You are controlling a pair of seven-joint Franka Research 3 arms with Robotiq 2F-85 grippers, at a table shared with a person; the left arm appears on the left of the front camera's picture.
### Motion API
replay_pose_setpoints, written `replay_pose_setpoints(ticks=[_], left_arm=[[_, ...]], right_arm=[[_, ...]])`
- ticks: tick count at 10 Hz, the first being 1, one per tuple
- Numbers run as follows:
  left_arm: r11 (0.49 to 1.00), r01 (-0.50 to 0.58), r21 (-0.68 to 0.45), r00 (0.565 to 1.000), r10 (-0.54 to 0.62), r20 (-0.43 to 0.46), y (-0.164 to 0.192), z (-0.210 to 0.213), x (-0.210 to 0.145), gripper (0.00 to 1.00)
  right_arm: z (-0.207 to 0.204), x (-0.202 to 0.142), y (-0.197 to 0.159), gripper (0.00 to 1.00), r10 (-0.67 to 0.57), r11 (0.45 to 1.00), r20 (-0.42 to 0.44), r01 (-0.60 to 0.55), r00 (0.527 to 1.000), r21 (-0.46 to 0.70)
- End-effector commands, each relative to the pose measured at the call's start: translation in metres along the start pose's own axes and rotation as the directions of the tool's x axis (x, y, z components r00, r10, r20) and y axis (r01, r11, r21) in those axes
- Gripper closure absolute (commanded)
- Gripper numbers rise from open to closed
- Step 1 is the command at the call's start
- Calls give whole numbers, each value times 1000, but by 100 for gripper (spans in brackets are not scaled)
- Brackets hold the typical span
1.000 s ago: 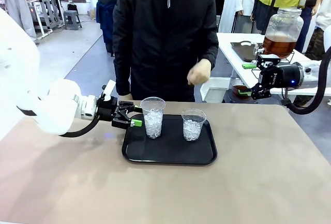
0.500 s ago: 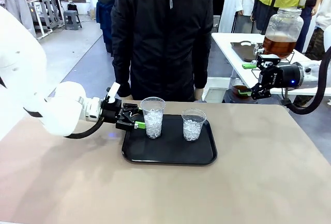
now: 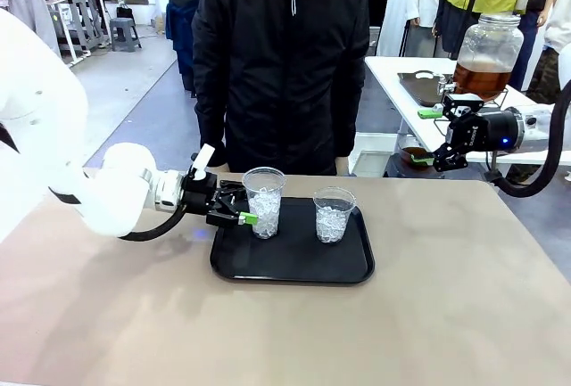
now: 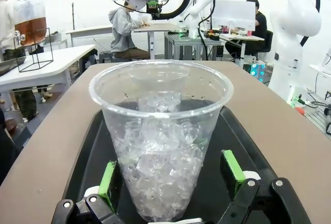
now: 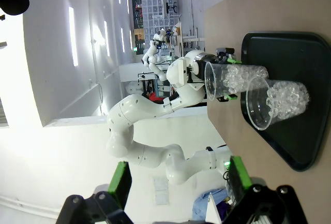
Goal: Pour the drink into the iced cup.
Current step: Pick up the iced cup indicated by the human and present it to them.
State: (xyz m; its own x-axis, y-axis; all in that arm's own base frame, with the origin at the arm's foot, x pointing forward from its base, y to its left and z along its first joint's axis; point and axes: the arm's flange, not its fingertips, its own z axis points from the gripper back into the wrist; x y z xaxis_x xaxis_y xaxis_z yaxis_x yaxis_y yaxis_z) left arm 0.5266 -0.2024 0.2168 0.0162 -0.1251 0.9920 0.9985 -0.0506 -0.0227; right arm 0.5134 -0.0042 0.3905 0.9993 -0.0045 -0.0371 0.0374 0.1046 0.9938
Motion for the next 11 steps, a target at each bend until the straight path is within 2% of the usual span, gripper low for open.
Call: replay_pose_setpoints(ticks=[1,5,11], left_arm=[[999,25,29,999,-26,36,4,-11,-2,0],[997,42,69,998,-45,52,4,-20,-6,0],[998,43,37,998,-45,53,1,-29,-6,0]], right_arm=[[0,-1,1,0,2,1000,3,-2,1000,0],[0,-1,1,0,2,1000,3,-2,1000,0],[0,-1,1,0,2,1000,3,-2,1000,0]])
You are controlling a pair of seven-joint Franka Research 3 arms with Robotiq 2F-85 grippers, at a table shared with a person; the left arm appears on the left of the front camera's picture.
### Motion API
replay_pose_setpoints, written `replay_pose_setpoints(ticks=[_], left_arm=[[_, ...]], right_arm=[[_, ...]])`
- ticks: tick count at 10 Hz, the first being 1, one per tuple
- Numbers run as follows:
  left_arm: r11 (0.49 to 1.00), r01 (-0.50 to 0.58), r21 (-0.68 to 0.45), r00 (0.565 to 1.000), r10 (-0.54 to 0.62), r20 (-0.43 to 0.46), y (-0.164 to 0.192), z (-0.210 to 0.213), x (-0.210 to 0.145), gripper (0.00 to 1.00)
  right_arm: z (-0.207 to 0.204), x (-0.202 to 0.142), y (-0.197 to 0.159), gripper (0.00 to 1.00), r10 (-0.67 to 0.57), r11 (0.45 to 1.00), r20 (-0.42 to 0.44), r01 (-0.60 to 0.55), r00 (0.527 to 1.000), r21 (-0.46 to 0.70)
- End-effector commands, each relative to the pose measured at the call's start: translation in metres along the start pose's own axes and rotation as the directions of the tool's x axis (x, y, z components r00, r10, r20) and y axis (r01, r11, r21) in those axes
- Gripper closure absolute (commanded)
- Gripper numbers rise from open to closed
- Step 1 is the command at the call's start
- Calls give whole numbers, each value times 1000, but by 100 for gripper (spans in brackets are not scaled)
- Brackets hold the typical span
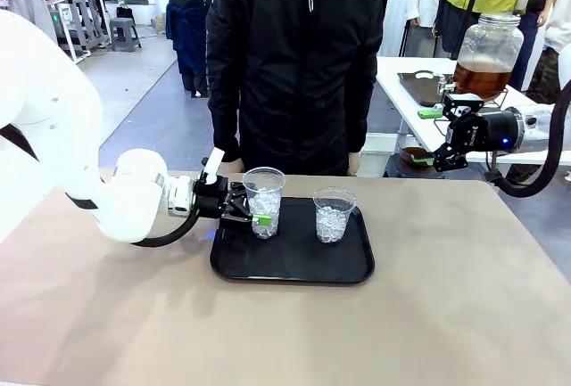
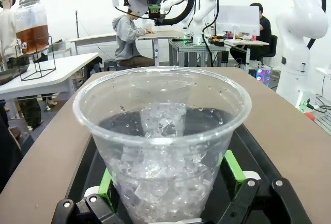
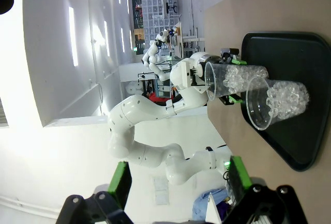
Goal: Pour the drink into the iced cup.
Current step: Pick up the iced cup indicated by the human and present it to them.
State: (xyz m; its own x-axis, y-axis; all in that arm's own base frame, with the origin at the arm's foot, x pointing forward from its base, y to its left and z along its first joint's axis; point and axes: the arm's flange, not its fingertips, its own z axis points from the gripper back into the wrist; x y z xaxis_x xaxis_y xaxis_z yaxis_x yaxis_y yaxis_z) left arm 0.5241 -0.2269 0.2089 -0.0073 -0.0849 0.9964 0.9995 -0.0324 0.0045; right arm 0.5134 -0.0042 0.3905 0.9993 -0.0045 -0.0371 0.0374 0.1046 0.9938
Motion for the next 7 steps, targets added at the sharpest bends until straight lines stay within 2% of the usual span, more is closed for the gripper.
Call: replay_pose_setpoints(ticks=[1,7], left_arm=[[1000,1,20,1000,-1,16,2,-4,-2,20],[997,14,78,999,-17,30,1,3,7,22]], right_arm=[[0,-1,1,0,2,1000,3,-2,1000,0],[0,-1,1,0,2,1000,3,-2,1000,0]])
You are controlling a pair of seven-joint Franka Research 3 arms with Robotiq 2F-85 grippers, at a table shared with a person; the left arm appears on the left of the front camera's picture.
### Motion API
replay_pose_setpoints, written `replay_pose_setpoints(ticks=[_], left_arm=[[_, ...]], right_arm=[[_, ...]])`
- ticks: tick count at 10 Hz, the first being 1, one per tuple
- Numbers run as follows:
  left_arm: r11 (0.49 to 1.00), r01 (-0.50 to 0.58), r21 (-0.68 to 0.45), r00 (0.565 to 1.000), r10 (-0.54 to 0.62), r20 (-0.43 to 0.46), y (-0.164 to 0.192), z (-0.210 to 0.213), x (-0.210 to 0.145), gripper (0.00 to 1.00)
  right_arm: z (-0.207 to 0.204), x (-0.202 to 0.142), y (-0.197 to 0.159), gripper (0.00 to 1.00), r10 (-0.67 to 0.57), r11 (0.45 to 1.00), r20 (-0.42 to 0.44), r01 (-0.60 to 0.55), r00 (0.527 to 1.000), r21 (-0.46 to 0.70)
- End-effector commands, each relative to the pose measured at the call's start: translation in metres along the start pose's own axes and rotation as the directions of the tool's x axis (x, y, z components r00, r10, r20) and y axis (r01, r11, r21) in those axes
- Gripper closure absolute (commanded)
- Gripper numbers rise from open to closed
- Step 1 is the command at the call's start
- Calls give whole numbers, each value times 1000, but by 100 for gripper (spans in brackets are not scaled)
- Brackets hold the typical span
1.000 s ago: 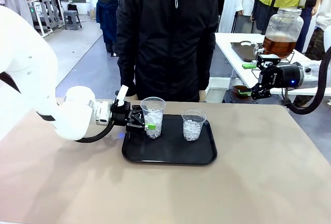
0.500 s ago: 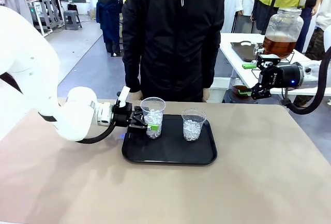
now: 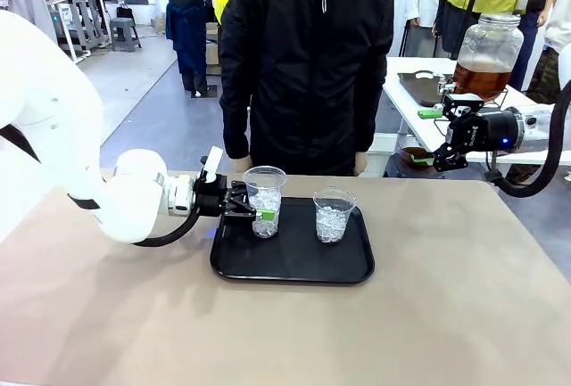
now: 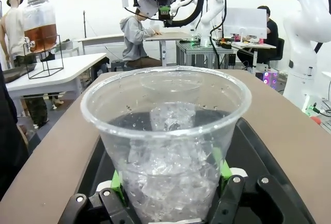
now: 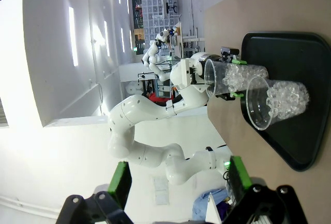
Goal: Pour the drink into the iced cup.
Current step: Pick up the iced cup indicated by the human and present it to them.
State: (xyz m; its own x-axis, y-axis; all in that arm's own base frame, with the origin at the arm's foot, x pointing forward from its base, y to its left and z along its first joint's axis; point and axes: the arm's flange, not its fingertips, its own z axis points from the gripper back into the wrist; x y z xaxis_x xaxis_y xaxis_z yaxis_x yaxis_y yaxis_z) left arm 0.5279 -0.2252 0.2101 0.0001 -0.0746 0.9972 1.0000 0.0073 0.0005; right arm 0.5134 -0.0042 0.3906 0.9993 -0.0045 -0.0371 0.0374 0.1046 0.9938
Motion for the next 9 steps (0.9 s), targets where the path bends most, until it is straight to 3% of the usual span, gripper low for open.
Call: replay_pose_setpoints(ticks=[1,4,9], left_arm=[[998,23,52,999,-24,28,-3,4,12,22],[996,77,52,996,-79,32,-4,3,49,22],[996,68,66,995,-72,62,17,-6,103,22]], right_arm=[[0,-1,1,0,2,1000,3,-2,1000,0],[0,-1,1,0,2,1000,3,-2,1000,0],[0,-1,1,0,2,1000,3,-2,1000,0]])
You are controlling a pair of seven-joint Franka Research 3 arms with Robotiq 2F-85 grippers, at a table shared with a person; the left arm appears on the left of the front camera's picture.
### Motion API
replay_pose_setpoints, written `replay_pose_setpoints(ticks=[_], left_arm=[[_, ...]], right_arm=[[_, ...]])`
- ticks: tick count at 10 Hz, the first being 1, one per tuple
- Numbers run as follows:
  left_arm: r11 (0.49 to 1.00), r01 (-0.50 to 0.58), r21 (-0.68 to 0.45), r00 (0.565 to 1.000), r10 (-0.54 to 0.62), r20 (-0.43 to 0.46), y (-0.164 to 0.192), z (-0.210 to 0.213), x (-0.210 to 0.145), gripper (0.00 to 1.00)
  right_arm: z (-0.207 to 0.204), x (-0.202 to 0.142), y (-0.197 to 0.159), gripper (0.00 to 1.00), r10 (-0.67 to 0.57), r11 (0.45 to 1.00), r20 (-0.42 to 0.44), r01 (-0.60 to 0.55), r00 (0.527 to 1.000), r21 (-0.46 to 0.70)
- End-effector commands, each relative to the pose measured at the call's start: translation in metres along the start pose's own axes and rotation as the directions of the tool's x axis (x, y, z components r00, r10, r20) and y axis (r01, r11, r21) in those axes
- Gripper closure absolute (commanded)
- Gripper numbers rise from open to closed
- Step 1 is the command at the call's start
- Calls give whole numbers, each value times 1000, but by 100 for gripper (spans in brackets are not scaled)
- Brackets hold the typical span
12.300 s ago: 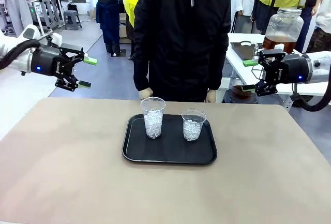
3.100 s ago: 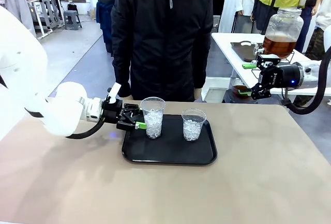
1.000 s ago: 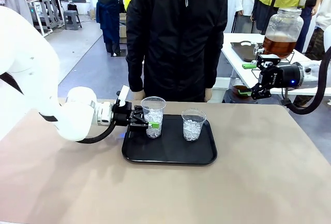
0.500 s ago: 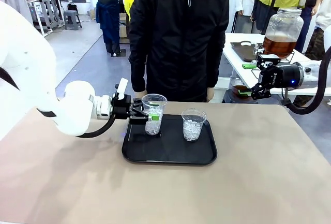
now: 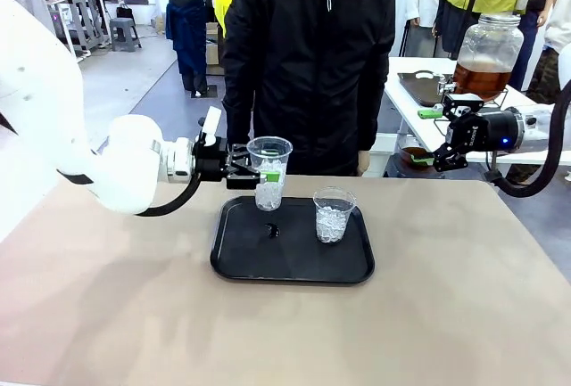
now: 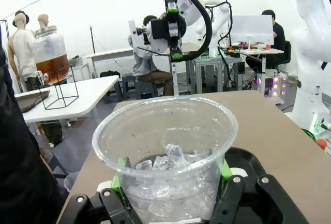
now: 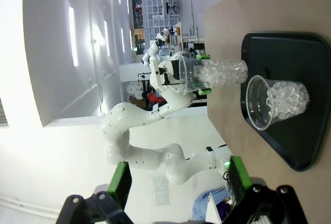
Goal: Pour the drink into the iced cup.
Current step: Pick up the iced cup indicated by the human and present it to them.
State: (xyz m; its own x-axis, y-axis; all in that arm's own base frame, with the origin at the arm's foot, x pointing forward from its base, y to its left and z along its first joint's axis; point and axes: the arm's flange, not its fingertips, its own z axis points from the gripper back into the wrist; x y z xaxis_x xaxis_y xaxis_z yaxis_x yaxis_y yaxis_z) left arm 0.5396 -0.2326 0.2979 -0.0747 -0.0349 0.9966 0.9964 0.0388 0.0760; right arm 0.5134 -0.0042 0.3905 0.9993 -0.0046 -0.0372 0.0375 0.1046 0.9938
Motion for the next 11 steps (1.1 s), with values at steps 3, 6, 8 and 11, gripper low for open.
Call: replay_pose_setpoints(ticks=[3,6,8,11], left_arm=[[998,-13,57,1000,12,23,40,-12,64,22],[997,-8,76,1000,8,3,70,-16,99,22],[998,-29,51,1000,29,9,76,-16,101,22],[997,3,81,1000,-3,5,69,-9,103,22]], right_arm=[[0,-1,1,0,2,1000,3,-2,1000,0],[0,-1,1,0,2,1000,3,-2,1000,0],[0,-1,1,0,2,1000,3,-2,1000,0],[0,-1,1,0,2,1000,3,-2,1000,0]])
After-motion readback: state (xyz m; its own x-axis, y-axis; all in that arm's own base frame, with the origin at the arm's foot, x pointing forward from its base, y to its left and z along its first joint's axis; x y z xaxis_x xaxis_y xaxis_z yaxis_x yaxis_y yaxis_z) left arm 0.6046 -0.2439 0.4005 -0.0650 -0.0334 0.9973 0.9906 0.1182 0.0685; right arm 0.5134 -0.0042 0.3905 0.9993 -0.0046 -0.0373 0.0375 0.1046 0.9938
